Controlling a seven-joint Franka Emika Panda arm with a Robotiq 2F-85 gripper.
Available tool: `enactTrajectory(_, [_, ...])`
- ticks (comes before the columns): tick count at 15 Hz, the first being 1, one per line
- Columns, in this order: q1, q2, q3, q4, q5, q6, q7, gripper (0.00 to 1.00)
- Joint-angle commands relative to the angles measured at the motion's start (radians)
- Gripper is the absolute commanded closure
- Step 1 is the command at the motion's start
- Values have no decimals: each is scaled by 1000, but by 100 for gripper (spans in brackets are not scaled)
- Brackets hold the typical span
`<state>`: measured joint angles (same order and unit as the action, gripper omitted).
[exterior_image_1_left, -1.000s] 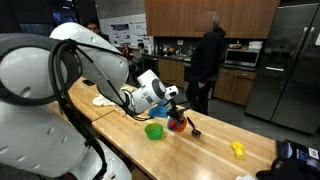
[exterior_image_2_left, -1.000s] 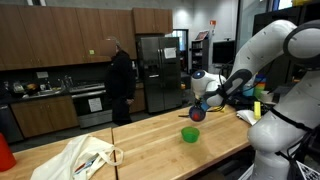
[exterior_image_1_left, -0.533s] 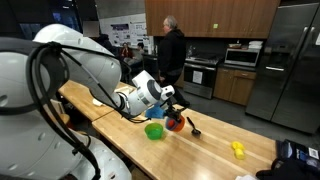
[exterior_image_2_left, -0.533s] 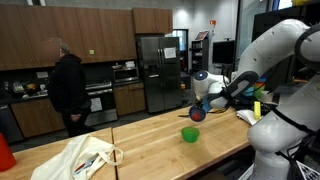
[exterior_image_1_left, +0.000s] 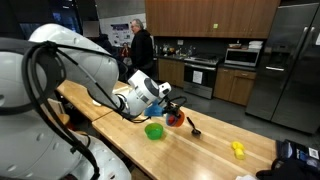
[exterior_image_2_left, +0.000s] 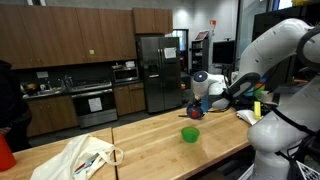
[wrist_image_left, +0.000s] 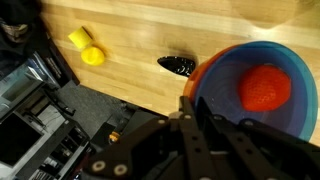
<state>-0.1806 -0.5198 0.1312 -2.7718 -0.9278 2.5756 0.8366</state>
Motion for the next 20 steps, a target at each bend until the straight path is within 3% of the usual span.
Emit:
enactTrajectory(1, [-8,-5,4,0,-112,23,91,98])
enactTrajectory(9, [15,29,10,-5,-349,17,304,98])
enactTrajectory(20, [87,105,0,-13,-479,18,405,98])
